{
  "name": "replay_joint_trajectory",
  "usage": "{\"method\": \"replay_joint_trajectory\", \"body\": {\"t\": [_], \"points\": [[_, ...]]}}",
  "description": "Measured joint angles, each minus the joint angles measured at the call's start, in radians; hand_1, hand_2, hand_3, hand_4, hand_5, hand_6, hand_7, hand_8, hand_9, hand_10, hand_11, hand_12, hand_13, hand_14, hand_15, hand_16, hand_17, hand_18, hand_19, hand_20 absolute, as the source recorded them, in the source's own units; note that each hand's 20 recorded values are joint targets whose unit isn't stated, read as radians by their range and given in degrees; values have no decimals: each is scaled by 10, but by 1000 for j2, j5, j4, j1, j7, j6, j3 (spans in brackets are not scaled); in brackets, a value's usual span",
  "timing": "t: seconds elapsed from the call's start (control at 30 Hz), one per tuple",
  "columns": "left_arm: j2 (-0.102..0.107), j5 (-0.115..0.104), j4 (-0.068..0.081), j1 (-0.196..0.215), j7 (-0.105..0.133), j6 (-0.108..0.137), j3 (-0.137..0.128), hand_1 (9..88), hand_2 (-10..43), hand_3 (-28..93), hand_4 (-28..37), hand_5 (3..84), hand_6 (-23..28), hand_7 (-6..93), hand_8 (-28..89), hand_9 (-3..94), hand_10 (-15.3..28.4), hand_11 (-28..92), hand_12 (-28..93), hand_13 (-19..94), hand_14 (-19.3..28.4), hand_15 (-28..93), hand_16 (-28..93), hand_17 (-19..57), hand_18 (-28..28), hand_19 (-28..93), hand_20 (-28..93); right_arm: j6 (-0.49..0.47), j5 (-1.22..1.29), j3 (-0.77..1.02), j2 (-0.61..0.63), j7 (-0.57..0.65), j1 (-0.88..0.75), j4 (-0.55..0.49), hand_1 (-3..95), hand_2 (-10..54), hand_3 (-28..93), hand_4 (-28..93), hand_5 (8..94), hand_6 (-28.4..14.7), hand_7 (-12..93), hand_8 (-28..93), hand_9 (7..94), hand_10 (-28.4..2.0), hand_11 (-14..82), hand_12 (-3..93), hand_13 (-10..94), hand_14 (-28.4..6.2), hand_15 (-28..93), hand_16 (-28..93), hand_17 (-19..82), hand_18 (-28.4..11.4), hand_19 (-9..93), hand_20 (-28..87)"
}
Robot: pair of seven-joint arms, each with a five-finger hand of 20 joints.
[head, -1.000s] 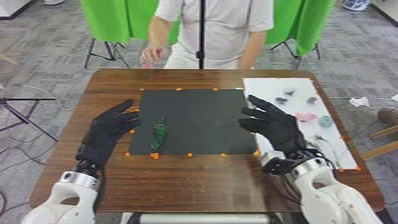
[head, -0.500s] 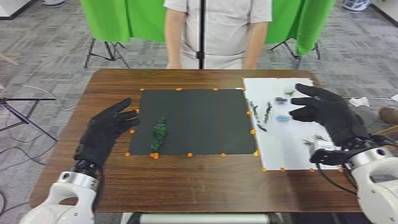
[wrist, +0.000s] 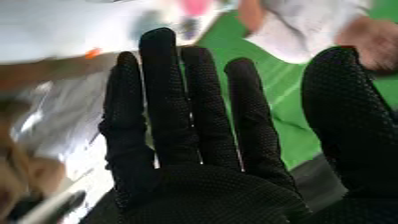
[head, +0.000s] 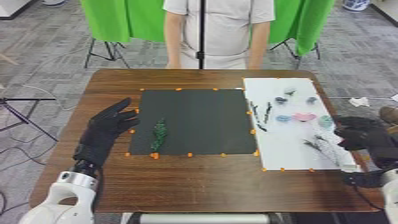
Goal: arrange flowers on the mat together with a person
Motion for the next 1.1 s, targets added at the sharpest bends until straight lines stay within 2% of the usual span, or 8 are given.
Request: {"method": "replay_joint_trajectory", "body": {"t": [0.3,0.43,0.63,0.83,0.97,1.1], "points": [[1,-1,0,2,-7,-1,0,257,45,794,-234,381,78,117,-83,370,196,253,103,270,273,489,-75,-94,267,489,142,1,-199,-37,58,73,-5,99,302,-62,808,-258,490,4,242,-156,557,-126,258,163,539,-128,539,119,261,-224,727,287],[1,-1,0,6,-7,-1,0,257,45,794,-233,382,78,116,-83,370,196,253,103,270,272,490,-75,-94,267,489,142,-14,-258,-42,58,111,-12,106,308,-89,799,-263,509,4,259,-160,576,-128,285,168,554,-120,555,120,268,-222,729,283],[2,-4,0,10,-6,1,1,257,45,794,-234,381,78,117,-82,369,196,251,102,270,272,489,-75,-94,267,489,142,-38,-479,-89,73,139,-19,114,304,-95,778,-263,522,2,262,-163,587,-131,318,170,567,-118,568,123,275,-221,733,280],[15,-9,0,9,-3,4,5,257,44,795,-233,382,78,117,-82,369,197,253,102,269,273,489,-75,-94,267,489,142,-57,-497,-146,94,174,18,128,304,-95,765,-261,540,2,268,-160,597,-132,333,172,579,-116,581,127,285,-222,739,281],[17,-9,0,8,0,5,5,257,45,795,-233,381,78,117,-83,370,197,252,102,269,273,489,-75,-94,266,489,142,-66,-531,-192,114,208,65,142,344,-95,750,-261,603,15,274,-165,655,-125,353,174,624,-102,594,134,313,-210,757,277],[18,-10,0,6,5,6,5,257,44,795,-233,382,78,117,-83,369,197,253,102,269,274,490,-74,-94,267,490,142,-66,-641,-256,142,261,109,157,476,-95,634,-280,754,27,288,-19,796,-103,361,200,721,-76,585,175,375,-186,805,263]]}}
